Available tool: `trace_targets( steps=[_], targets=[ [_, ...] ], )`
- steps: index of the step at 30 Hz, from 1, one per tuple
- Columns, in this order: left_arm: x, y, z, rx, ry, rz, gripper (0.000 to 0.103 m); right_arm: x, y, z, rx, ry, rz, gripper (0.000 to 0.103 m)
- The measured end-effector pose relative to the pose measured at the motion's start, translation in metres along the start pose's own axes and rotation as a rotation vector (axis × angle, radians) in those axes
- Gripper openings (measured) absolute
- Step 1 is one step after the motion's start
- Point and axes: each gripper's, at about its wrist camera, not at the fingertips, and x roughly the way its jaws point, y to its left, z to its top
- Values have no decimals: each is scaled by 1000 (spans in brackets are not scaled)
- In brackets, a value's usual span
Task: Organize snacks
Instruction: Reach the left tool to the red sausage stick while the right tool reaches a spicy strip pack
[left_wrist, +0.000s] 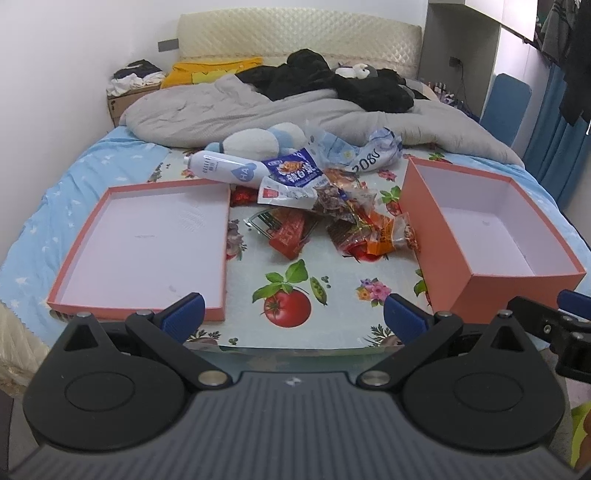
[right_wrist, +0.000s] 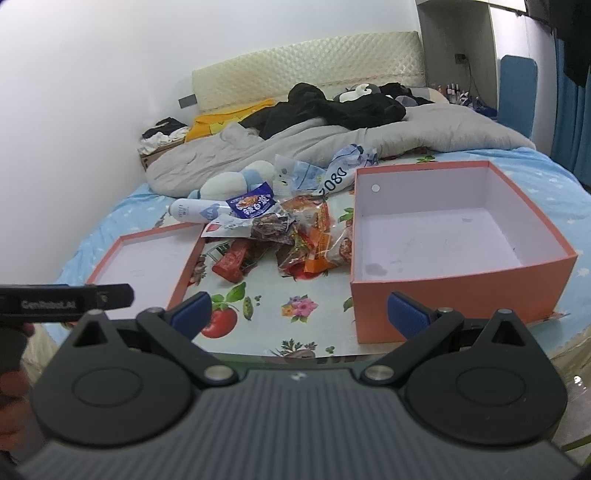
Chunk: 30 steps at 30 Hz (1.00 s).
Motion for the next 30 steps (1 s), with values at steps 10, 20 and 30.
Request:
trace_targets(
  steps=[10, 20, 30],
  targets=[
    [46, 5, 8, 13, 59, -17, 103, 31, -4, -7, 59, 18, 42, 97],
    [81, 17, 24, 28, 59, -21, 103, 63, 12, 0, 2, -42, 39, 88],
    [116, 31, 36, 21, 69, -29, 103, 99, 27, -5, -20, -92, 34, 80]
  ],
)
